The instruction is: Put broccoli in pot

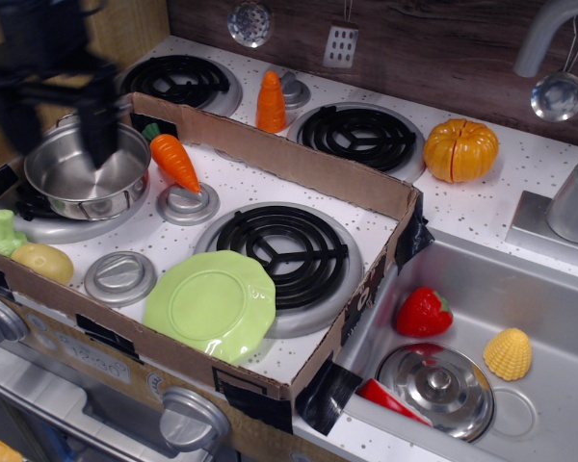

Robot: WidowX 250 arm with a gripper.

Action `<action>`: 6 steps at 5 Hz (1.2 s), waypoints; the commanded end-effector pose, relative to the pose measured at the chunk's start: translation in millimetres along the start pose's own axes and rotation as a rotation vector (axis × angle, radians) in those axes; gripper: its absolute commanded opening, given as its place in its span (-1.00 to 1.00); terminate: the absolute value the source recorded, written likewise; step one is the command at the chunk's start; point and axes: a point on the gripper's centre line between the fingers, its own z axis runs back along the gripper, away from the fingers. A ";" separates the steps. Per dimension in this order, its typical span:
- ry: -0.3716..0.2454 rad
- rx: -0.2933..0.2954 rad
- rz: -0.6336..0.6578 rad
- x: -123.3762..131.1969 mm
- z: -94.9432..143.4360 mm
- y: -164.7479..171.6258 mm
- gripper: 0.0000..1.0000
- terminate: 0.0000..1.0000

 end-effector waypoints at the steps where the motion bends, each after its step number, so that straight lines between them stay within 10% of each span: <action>1: -0.016 -0.001 -0.088 -7.0 -22.4 52.4 1.00 -1.00; 6: -0.005 0.038 -0.232 16.1 -31.1 60.5 1.00 -1.00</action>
